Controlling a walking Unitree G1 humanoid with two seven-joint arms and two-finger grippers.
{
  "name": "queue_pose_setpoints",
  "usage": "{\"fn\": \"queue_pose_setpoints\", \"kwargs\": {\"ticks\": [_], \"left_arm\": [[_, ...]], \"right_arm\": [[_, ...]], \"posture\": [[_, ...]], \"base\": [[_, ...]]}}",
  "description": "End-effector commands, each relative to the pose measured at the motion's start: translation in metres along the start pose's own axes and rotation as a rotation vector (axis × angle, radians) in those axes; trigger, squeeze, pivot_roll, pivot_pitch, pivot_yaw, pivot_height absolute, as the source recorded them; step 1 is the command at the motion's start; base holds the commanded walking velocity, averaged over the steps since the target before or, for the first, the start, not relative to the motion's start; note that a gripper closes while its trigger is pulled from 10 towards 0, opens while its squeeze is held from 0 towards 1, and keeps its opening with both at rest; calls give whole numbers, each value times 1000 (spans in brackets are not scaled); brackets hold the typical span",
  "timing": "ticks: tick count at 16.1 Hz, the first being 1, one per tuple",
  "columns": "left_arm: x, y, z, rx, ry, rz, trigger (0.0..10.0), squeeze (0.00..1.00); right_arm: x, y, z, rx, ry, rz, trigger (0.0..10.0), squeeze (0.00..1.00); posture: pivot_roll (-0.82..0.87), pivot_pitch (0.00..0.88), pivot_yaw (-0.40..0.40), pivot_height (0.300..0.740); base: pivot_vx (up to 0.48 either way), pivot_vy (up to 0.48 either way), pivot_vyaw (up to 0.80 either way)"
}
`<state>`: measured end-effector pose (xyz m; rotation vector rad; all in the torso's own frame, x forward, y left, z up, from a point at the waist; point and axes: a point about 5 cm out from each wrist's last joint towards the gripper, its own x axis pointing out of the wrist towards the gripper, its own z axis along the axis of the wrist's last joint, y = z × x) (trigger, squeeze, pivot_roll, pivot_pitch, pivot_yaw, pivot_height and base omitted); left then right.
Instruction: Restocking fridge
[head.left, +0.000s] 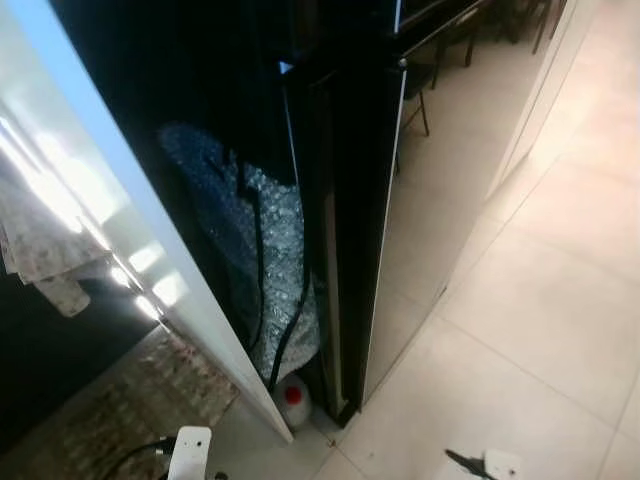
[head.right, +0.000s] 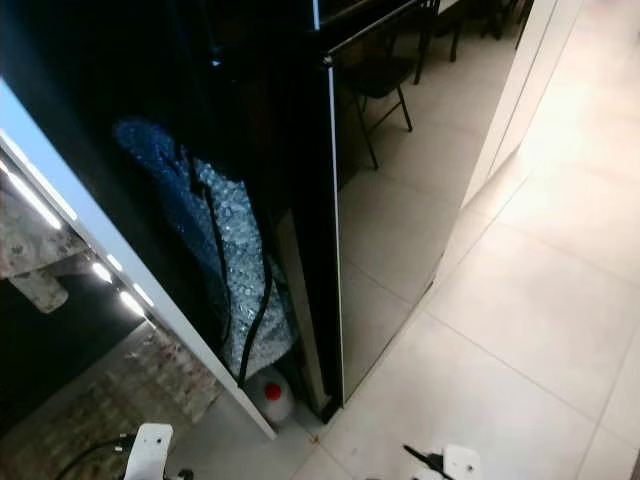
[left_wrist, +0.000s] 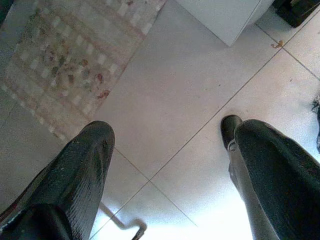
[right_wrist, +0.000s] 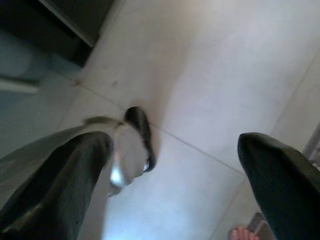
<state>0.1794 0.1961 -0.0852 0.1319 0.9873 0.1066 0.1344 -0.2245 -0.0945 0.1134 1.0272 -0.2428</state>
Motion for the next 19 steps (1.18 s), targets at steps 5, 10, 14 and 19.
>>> {"fn": "queue_pose_setpoints", "kwargs": {"ticks": [5, 10, 14, 19], "left_arm": [[-3, -14, -15, -74, 46, -6, 10000, 0], [-4, -11, -19, -99, 53, 10, 10000, 0], [-5, 15, -28, -92, 67, 64, 10000, 0], [-7, 36, -32, -84, 76, 100, 10000, 0]], "right_arm": [[4, 17, -1, -405, 61, 110, 10000, 0], [5, 19, 1, -461, 55, 123, 10000, 0], [2, 34, -11, -478, 44, 155, 10000, 0], [0, 50, -22, -574, 58, 181, 10000, 0]], "posture": [[-56, 0, -12, 740], [45, 0, -33, 740], [59, 0, 16, 740], [23, 5, 95, 740]], "base": [[0, 0, 0], [0, 0, 0], [0, 0, 250], [0, 0, 800]]}}
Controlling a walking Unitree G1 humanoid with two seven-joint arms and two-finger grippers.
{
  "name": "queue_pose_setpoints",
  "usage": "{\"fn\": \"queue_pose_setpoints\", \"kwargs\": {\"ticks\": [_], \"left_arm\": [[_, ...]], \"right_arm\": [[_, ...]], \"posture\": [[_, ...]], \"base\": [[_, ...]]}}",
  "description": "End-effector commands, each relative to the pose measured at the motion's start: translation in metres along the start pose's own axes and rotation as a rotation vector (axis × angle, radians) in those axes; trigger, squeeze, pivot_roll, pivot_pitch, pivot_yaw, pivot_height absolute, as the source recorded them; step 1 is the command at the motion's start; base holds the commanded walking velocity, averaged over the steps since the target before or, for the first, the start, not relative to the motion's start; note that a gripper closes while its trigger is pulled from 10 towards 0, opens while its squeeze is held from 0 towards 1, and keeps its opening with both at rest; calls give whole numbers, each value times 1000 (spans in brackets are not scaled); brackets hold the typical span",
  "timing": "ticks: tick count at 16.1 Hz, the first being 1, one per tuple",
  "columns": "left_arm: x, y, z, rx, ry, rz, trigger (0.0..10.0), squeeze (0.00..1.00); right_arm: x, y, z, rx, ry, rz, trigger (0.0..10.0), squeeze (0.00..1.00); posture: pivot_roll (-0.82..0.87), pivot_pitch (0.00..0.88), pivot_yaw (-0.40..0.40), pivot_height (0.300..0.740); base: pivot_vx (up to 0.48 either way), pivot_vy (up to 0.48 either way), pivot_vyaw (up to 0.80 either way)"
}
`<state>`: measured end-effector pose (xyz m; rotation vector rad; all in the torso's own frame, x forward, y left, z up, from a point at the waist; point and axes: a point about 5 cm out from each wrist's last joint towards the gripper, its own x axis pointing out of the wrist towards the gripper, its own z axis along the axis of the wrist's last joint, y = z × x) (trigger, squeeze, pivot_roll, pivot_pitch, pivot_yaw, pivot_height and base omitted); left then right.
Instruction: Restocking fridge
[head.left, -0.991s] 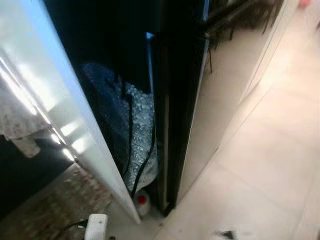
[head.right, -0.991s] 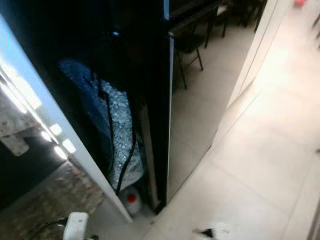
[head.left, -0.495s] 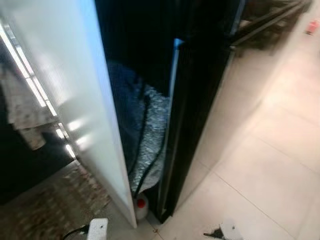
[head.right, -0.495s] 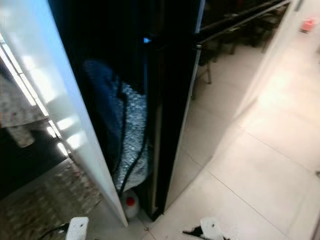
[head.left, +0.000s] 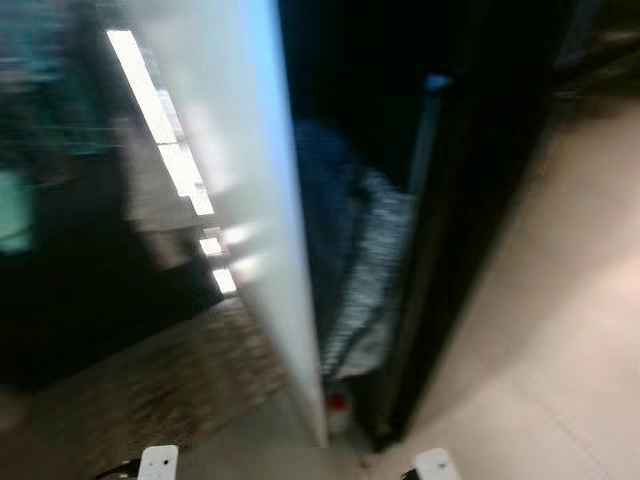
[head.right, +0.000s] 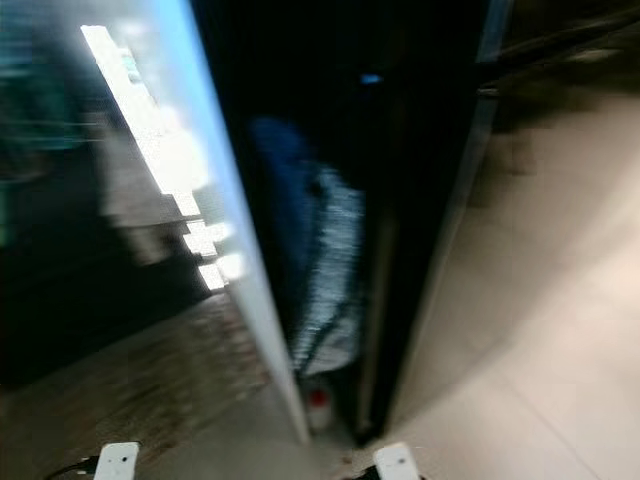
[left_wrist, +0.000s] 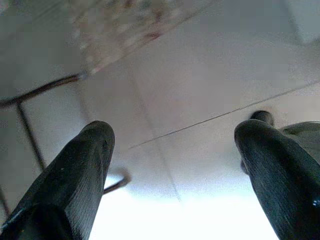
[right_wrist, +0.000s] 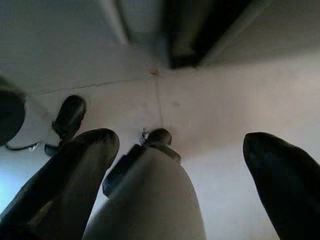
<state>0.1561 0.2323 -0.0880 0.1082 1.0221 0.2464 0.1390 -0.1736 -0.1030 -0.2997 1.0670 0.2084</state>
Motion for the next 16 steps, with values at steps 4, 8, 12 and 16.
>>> {"fn": "queue_pose_setpoints", "kwargs": {"ticks": [4, 8, 12, 16], "left_arm": [[-1, -5, -7, -2, 24, -24, 10000, 0], [-2, -10, -11, 6, 36, -42, 10000, 0], [-3, -13, -13, 3, 40, -49, 10000, 0], [-3, -15, -13, 9, 40, -57, 10000, 0]], "right_arm": [[-2, 4, -12, 14, 56, 15, 10000, 0], [-3, 2, -17, -7, 55, 15, 10000, 0], [-5, 1, -23, -11, 69, 16, 10000, 0], [-5, 1, -25, -4, 77, 18, 10000, 0]], "posture": [[21, 33, 85, 740], [10, 52, 74, 740], [4, 61, 68, 740], [-1, 62, 69, 740]], "base": [[0, 0, 800], [0, 0, 800], [0, 0, 800], [0, 0, 800]]}}
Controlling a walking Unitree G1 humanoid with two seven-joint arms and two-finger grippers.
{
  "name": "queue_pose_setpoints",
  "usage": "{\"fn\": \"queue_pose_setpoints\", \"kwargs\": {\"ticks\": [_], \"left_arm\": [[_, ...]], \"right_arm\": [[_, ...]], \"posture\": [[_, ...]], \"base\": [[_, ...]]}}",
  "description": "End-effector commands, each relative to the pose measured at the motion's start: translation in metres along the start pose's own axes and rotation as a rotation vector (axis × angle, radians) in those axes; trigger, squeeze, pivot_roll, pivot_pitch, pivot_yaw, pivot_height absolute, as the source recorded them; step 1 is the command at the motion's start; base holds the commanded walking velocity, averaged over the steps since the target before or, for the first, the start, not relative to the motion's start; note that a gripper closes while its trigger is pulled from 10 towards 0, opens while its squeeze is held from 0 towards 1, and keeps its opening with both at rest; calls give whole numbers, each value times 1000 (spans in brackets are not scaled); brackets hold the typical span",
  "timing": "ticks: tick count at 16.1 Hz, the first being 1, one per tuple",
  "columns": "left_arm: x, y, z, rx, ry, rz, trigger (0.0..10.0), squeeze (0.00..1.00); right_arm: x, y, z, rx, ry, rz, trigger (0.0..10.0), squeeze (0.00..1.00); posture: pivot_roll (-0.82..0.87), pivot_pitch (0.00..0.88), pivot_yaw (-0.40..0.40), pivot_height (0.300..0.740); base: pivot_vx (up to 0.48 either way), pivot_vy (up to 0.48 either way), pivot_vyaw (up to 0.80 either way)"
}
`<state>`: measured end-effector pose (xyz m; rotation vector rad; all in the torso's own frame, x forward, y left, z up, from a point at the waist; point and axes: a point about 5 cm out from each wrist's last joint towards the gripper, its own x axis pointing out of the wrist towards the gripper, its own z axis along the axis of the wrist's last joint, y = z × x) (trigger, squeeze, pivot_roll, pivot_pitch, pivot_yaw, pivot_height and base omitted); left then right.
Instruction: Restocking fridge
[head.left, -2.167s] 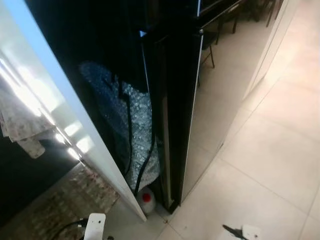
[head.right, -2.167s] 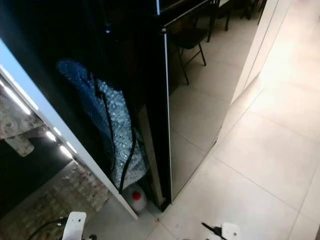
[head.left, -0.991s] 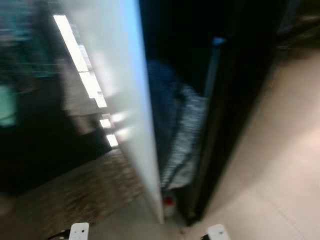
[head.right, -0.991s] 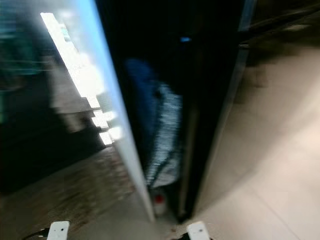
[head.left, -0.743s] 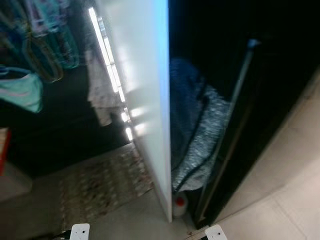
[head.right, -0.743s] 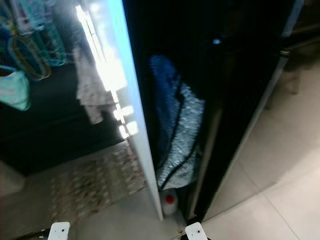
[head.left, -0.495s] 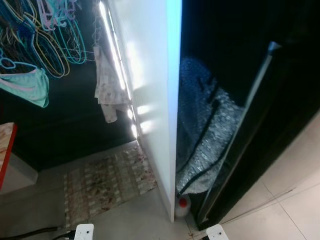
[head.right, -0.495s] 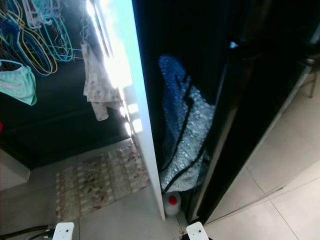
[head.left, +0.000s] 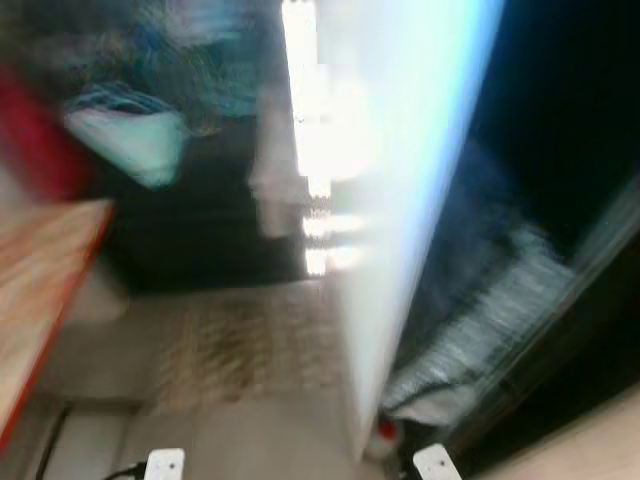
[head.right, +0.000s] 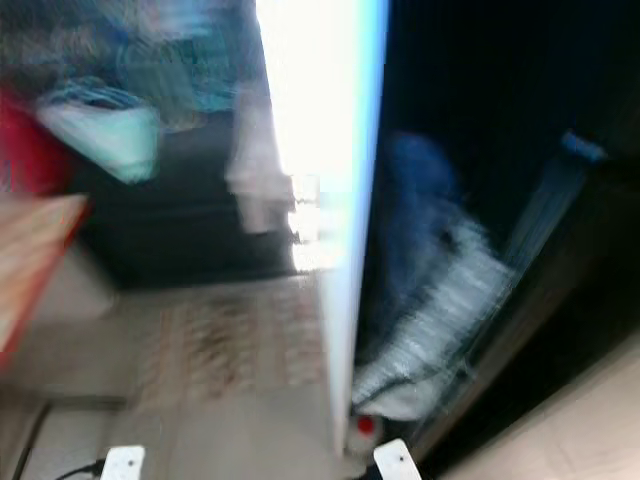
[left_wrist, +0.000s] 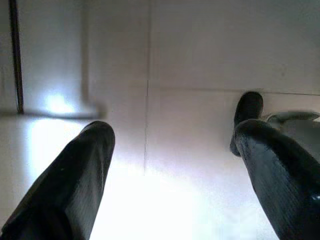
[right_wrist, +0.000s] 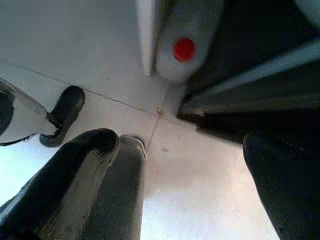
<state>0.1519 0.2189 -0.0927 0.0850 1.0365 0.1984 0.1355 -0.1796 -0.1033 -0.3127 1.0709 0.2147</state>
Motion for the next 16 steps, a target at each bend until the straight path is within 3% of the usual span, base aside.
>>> {"fn": "queue_pose_setpoints", "kwargs": {"ticks": [1, 16], "left_arm": [[-1, -2, -7, 4, 28, -6, 10000, 0], [0, -7, -2, 18, 10, -17, 10000, 0]], "right_arm": [[-3, 6, -20, 9, 72, 19, 10000, 0], [-4, 13, -23, 7, 103, 89, 10000, 0]], "posture": [[-1, 62, 69, 740], [8, 66, 69, 740]], "base": [[0, 0, 800], [0, 0, 800]]}}
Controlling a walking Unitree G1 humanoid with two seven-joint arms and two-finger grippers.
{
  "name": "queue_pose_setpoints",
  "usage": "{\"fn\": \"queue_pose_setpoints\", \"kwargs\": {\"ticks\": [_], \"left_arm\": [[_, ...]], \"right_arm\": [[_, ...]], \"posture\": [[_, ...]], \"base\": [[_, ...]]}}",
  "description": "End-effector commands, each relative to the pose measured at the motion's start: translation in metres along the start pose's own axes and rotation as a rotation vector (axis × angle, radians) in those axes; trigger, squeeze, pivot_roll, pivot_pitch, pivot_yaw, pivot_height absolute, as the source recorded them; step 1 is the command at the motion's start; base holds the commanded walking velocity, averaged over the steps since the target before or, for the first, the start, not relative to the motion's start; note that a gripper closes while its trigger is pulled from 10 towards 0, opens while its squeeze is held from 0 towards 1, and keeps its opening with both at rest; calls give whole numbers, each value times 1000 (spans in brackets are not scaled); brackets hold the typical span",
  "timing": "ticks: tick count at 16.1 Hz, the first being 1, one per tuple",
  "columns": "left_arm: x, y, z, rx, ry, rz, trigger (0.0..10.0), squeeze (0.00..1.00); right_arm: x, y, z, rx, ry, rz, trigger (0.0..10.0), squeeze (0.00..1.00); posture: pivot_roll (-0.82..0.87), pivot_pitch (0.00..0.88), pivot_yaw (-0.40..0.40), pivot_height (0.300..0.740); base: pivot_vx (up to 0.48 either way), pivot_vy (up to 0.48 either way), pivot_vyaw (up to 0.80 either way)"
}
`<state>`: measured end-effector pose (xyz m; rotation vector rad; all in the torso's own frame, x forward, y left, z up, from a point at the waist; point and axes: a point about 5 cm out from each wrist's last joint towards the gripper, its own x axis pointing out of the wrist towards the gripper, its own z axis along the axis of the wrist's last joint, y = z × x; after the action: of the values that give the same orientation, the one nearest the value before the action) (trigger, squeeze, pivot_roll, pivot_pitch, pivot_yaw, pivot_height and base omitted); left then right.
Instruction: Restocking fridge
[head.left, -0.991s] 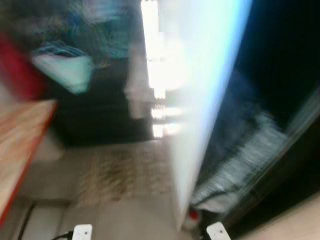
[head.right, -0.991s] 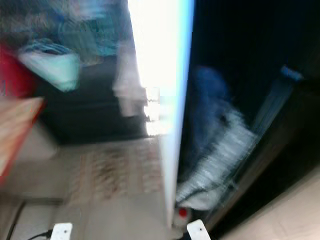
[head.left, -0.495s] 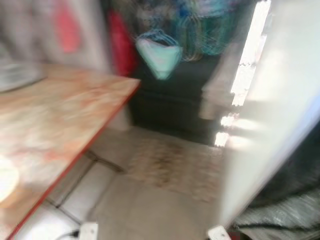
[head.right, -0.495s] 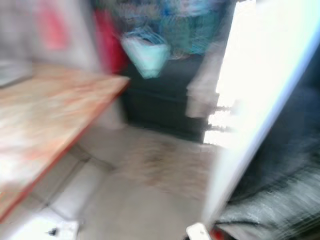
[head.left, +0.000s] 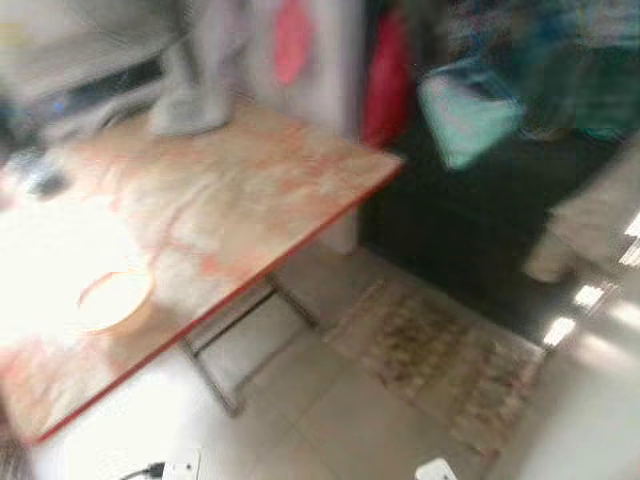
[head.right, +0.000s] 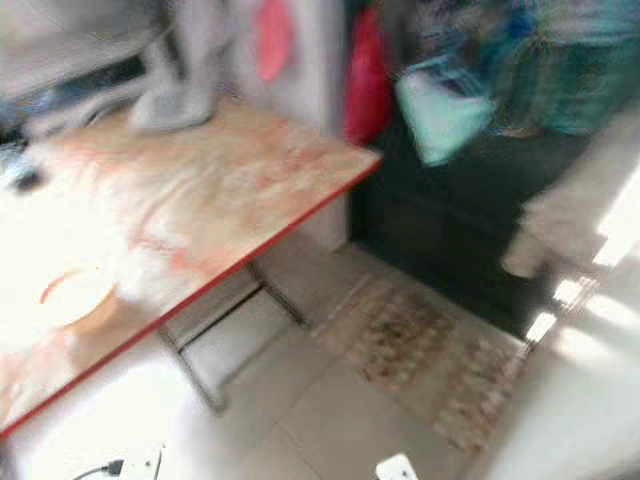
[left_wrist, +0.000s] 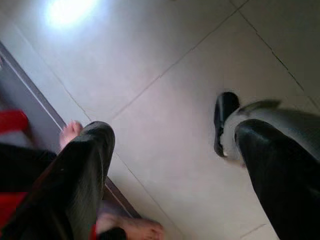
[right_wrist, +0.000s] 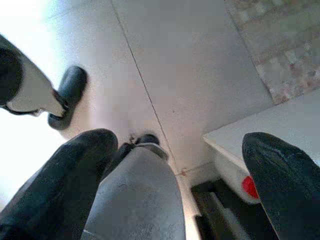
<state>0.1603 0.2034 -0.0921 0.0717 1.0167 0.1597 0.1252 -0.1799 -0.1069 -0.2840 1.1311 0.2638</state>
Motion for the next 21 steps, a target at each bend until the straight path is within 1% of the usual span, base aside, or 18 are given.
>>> {"fn": "queue_pose_setpoints", "kwargs": {"ticks": [1, 5, 7, 11, 13, 14, 15, 16, 17, 19, 20, 21], "left_arm": [[-2, 9, -10, 13, 30, 24, 10000, 0], [-1, 11, -5, 6, 9, 37, 10000, 0], [0, 15, 0, 1, -16, 49, 10000, 0], [1, 23, 18, -27, -98, 85, 10000, 0], [0, 28, 43, -47, -236, 112, 10000, 0], [-2, 31, 62, -71, -346, 127, 10000, 0], [-5, 32, 76, -68, -439, 133, 10000, 0], [-11, 32, 95, -31, -565, 137, 10000, 0], [-15, 31, 103, -18, -623, 139, 10000, 0], [-27, 29, 124, 4, -792, 162, 10000, 0], [-31, 28, 129, 1, -840, 157, 10000, 0], [-36, 24, 131, 25, -885, 136, 10000, 0]], "right_arm": [[-1, 9, -13, 4, 53, 28, 10000, 0], [-1, 9, -13, -5, 52, 33, 10000, 0], [-1, 9, -13, -8, 49, 35, 10000, 0], [-1, 9, -13, -11, 49, 41, 10000, 0], [-2, 9, -15, 15, 43, 39, 10000, 0], [-2, 9, -15, 23, 41, 40, 10000, 0], [-2, 9, -15, 20, 42, 40, 10000, 0], [-2, 9, -16, 16, 45, 41, 10000, 0], [-2, 9, -16, 13, 46, 41, 10000, 0], [-2, 9, -18, 4, 52, 44, 10000, 0], [-2, 8, -18, 3, 54, 44, 10000, 0], [-2, 8, -18, 1, 57, 44, 10000, 0]], "posture": [[8, 65, 68, 740], [17, 67, 62, 740], [19, 68, 61, 740], [29, 69, 57, 740], [29, 69, 59, 740], [32, 71, 58, 740], [35, 71, 58, 740], [38, 72, 58, 740], [40, 72, 57, 740], [35, 71, 59, 740], [37, 73, 59, 740], [37, 73, 59, 740]], "base": [[0, 0, 800], [0, 0, 800], [0, 0, 800], [0, 0, 800], [0, 0, 0], [0, 0, 0], [0, 0, 0], [0, 0, 0], [0, 0, 0], [0, 0, 0], [0, 0, 0], [0, 0, 0]]}}
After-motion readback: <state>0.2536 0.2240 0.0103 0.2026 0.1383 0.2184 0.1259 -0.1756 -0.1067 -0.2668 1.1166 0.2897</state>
